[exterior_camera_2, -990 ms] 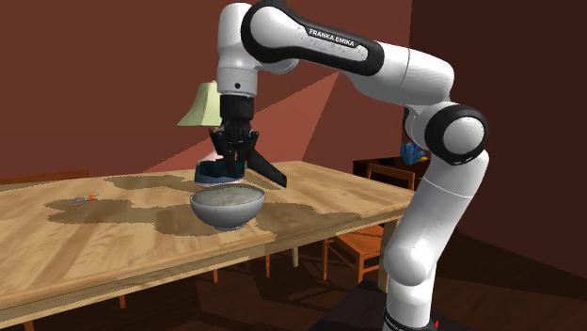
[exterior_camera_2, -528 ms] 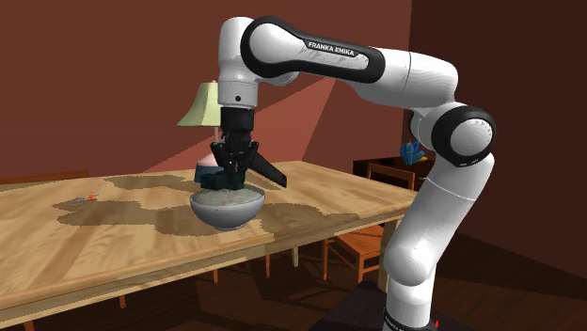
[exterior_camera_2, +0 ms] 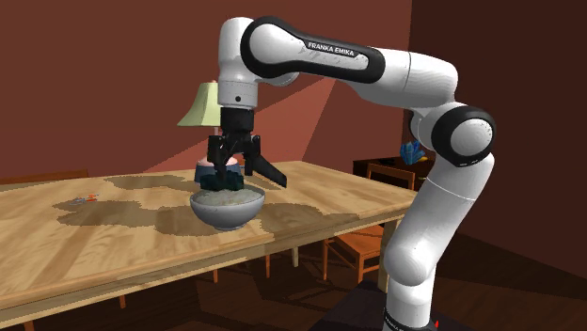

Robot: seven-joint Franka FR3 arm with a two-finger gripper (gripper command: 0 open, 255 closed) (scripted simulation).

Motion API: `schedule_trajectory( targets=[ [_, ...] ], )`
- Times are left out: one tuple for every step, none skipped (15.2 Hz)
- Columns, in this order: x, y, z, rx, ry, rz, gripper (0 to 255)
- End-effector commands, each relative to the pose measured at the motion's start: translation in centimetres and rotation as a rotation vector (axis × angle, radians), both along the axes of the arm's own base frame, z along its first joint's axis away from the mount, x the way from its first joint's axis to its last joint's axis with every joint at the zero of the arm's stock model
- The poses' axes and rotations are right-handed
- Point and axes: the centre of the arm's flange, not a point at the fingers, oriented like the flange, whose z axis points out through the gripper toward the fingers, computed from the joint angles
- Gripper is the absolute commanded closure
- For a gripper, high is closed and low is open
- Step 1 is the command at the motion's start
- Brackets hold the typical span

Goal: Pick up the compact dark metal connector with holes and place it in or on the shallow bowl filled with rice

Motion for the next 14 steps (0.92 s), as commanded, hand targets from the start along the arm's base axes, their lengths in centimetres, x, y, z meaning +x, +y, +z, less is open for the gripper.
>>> schedule_trajectory(
  targets=[
    [0.0, 0.0, 0.0, 0.000, 0.000, 0.000, 0],
    [0.0, 0.0, 0.0, 0.000, 0.000, 0.000, 0],
    [-0.1, 0.0, 1.3, 0.000, 0.000, 0.000, 0],
    [-0.1, -0.1, 2.6, 0.000, 0.000, 0.000, 0],
    [-0.2, -0.2, 3.9, 0.000, 0.000, 0.000, 0],
    [-0.3, -0.2, 5.0, 0.000, 0.000, 0.000, 0],
    [-0.3, -0.2, 5.0, 0.000, 0.000, 0.000, 0],
    [-0.3, -0.2, 5.0, 0.000, 0.000, 0.000, 0],
    [-0.3, -0.2, 5.0, 0.000, 0.000, 0.000, 0],
    [-0.3, -0.2, 5.0, 0.000, 0.000, 0.000, 0],
    [-0.3, -0.2, 5.0, 0.000, 0.000, 0.000, 0],
    [-0.3, -0.2, 5.0, 0.000, 0.000, 0.000, 0],
    [-0.3, -0.2, 5.0, 0.000, 0.000, 0.000, 0],
    [-0.3, -0.2, 5.0, 0.000, 0.000, 0.000, 0]
  ],
)
